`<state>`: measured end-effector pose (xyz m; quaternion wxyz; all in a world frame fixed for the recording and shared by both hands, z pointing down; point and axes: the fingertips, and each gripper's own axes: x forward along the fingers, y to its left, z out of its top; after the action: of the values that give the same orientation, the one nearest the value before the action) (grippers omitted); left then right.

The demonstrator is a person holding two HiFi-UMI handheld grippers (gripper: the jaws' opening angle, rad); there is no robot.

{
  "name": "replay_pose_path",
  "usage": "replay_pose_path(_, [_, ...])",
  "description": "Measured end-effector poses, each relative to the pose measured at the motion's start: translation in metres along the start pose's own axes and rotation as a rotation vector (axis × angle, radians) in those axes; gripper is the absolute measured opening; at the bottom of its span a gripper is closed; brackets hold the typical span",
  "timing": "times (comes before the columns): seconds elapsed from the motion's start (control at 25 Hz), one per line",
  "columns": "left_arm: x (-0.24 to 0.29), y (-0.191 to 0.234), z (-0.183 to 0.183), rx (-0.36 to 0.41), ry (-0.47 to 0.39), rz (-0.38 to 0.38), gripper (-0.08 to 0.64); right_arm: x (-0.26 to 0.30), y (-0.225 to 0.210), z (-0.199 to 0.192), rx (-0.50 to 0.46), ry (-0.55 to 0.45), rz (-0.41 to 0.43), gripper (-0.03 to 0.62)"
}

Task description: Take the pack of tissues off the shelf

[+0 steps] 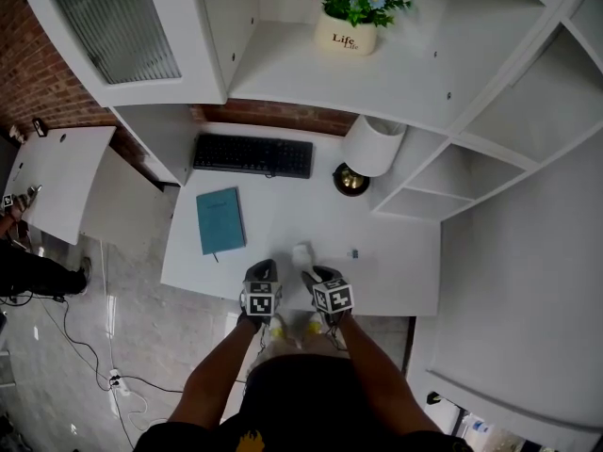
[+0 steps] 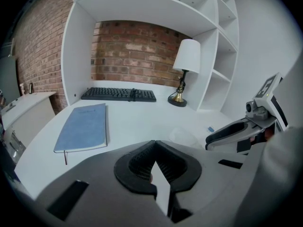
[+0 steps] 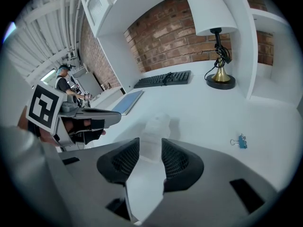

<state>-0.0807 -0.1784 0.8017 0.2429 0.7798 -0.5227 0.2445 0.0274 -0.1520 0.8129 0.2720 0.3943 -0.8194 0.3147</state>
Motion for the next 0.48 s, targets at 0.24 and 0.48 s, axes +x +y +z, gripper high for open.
replay_pose_path(0.24, [-0.002, 0.001, -0.004, 0.006, 0.007, -0.002, 0.017, -0.004, -0.004, -0.002, 0.007, -0.007, -0.017, 0.083])
replay_pose_path(0.48, [-0.020, 0.004, 0.002, -0.106, -0.038, -0.017, 0.017, -0.023, -0.001, 0.011, -0.056, -0.056, -0.033, 0.024])
